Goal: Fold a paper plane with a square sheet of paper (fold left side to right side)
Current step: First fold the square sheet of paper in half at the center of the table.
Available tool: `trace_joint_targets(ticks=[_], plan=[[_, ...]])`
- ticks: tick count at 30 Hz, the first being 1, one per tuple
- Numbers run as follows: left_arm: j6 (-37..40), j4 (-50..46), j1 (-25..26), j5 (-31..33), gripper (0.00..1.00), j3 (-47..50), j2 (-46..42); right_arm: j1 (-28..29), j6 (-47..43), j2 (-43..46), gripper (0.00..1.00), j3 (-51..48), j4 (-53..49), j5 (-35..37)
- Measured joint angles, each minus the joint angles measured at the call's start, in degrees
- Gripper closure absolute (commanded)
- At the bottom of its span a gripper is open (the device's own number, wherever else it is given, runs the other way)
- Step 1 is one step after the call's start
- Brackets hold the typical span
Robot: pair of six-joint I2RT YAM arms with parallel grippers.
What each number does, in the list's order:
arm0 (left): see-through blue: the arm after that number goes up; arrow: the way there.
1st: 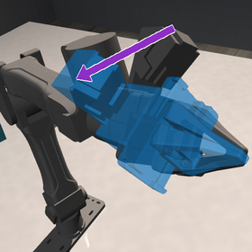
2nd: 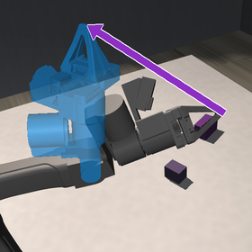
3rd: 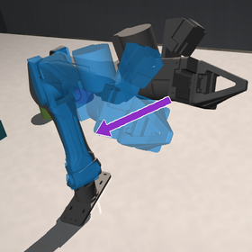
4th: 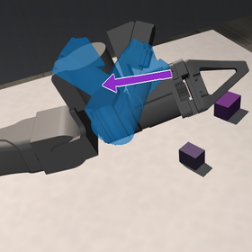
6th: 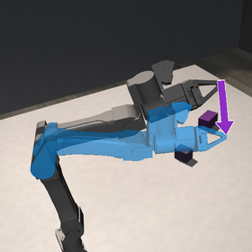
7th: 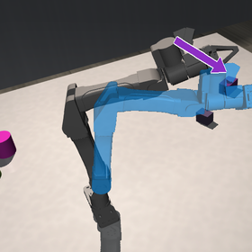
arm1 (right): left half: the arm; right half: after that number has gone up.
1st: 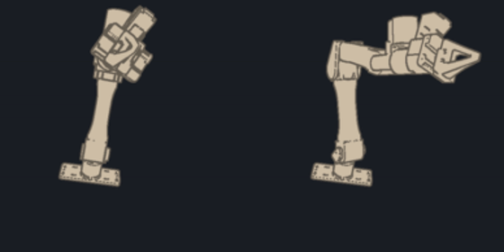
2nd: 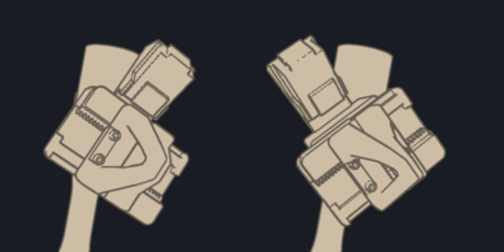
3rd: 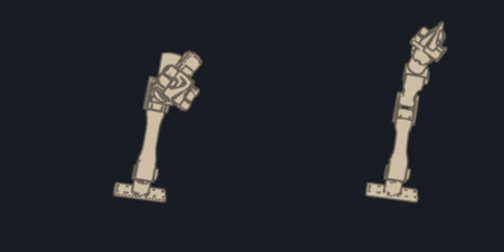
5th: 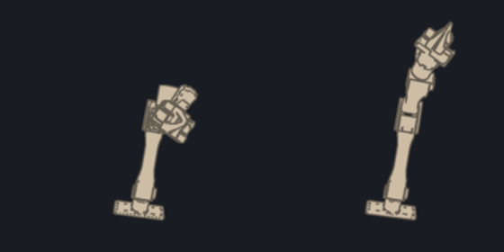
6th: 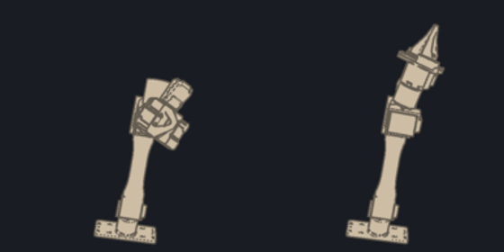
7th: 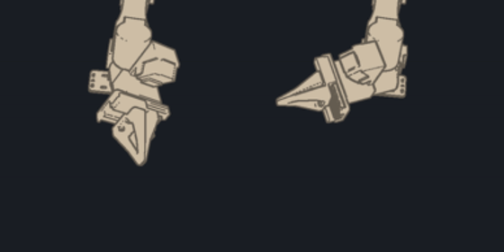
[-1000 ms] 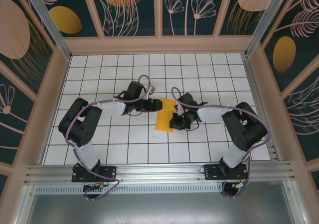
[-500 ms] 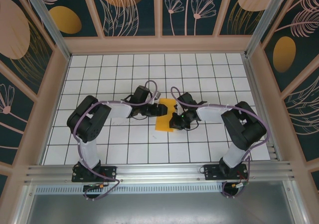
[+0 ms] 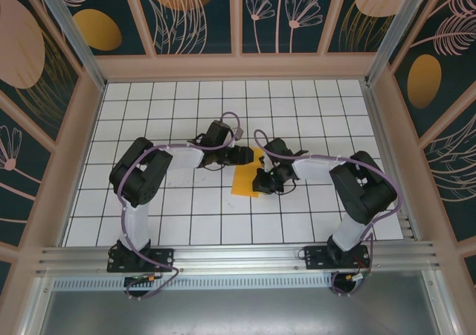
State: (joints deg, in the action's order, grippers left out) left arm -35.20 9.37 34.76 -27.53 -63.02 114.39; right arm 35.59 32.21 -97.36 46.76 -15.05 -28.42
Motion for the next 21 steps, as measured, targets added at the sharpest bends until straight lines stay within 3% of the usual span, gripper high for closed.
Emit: trace_joint_targets(ticks=[21], plan=[[1.3, -0.7, -3.6, 0.7, 0.42, -6.1, 4.2, 0.0, -0.3, -0.1, 0.92, 0.1, -0.1, 0.1]])
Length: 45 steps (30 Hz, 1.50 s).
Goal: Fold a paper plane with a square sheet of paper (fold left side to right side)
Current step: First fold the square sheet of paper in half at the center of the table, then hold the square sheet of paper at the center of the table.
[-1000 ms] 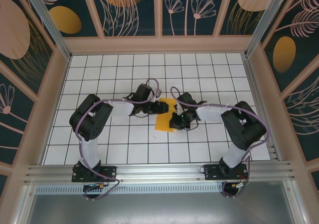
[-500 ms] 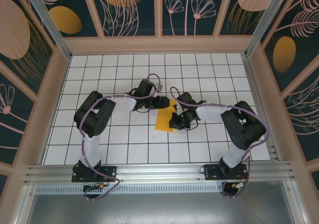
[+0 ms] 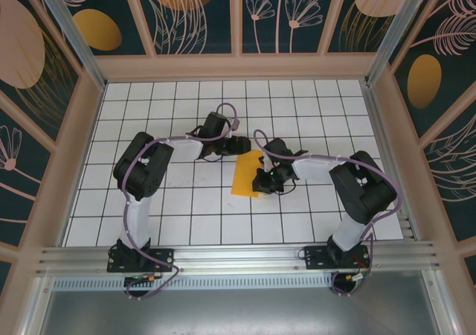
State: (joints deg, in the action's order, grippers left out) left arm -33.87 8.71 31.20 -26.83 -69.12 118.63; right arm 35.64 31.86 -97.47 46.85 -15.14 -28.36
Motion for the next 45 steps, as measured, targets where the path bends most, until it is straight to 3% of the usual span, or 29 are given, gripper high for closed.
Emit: trace_joint_targets(ticks=[15, 20, 27, 34, 40, 45], plan=[[3.5, -3.5, -2.4, 3.8, 0.39, -3.9, 1.4, 0.3, -0.1, 0.0, 0.89, 0.3, -0.2, 0.4], [4.4, -6.1, -4.9, 6.0, 0.37, -0.6, -4.2, 1.3, -0.8, 0.9, 0.73, 1.0, -0.1, 3.1], [4.9, -6.3, -6.1, 7.9, 0.37, 7.4, -19.7, 0.7, -3.4, 6.9, 0.53, 3.3, 0.2, 10.4], [0.6, -1.6, -6.0, 3.5, 0.37, 19.9, -29.4, -5.6, -5.8, 10.8, 0.44, 3.7, 3.9, 9.2], [-6.3, 3.9, -4.3, -1.5, 0.39, 28.7, -29.7, -10.3, -6.3, 8.5, 0.39, 3.7, 7.2, 6.6], [-9.6, 8.2, -0.5, -3.4, 0.41, 29.2, -28.0, -11.3, -7.6, 2.6, 0.37, 6.8, 7.5, 5.8]])
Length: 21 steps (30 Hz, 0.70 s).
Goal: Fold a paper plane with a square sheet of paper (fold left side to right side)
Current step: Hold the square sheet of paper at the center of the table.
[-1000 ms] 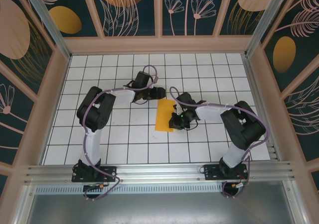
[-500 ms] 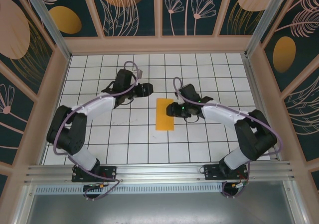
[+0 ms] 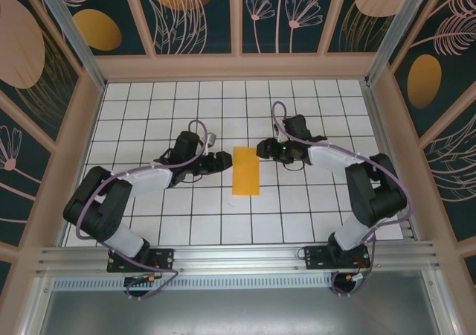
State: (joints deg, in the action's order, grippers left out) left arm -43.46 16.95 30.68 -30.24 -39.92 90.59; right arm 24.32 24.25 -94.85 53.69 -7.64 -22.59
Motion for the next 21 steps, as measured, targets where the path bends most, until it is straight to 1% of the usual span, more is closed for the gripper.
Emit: trace_joint_targets(ticks=[5, 10, 14, 21], plan=[[-2.1, 2.6, 3.2, -0.8, 0.42, -1.0, 4.1, 0.0, -2.1, -6.6, 0.36, 6.4, 0.2, 0.0], [-3.2, 3.6, 3.8, -0.8, 0.43, -2.3, 7.0, 0.0, -4.5, -12.6, 0.34, 11.5, 0.1, 0.0], [-3.4, 3.8, 3.8, -0.8, 0.43, -2.4, 8.6, 0.0, -5.9, -14.7, 0.33, 13.2, -0.3, 0.0], [-3.4, 3.8, 3.8, -0.8, 0.44, -2.4, 10.3, 0.0, -6.4, -14.8, 0.33, 13.5, -0.8, 0.0]])
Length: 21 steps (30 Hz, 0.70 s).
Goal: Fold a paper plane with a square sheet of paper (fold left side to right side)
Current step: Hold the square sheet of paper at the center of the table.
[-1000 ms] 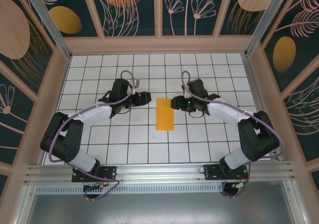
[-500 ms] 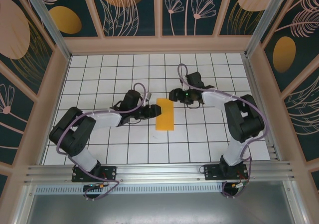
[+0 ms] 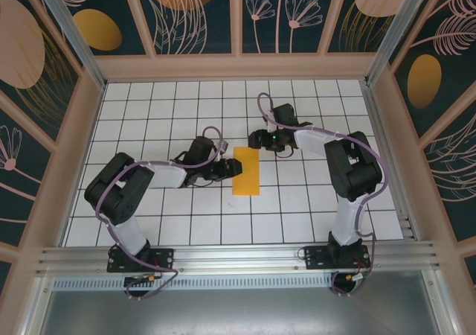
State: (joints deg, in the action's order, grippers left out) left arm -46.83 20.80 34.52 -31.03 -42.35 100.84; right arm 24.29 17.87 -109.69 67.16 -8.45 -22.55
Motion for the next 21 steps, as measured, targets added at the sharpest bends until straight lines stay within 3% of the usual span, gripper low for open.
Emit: trace_joint_targets(ticks=[12, 21], plan=[[0.2, -0.8, 0.1, 0.6, 0.45, -0.3, 1.1, 0.0, 0.0, 0.0, 0.31, -0.3, -2.1, 0.0], [3.6, -10.0, 1.8, 5.0, 0.47, -5.0, 1.7, 0.0, 0.8, 1.7, 0.27, -2.5, -3.8, 1.4]])
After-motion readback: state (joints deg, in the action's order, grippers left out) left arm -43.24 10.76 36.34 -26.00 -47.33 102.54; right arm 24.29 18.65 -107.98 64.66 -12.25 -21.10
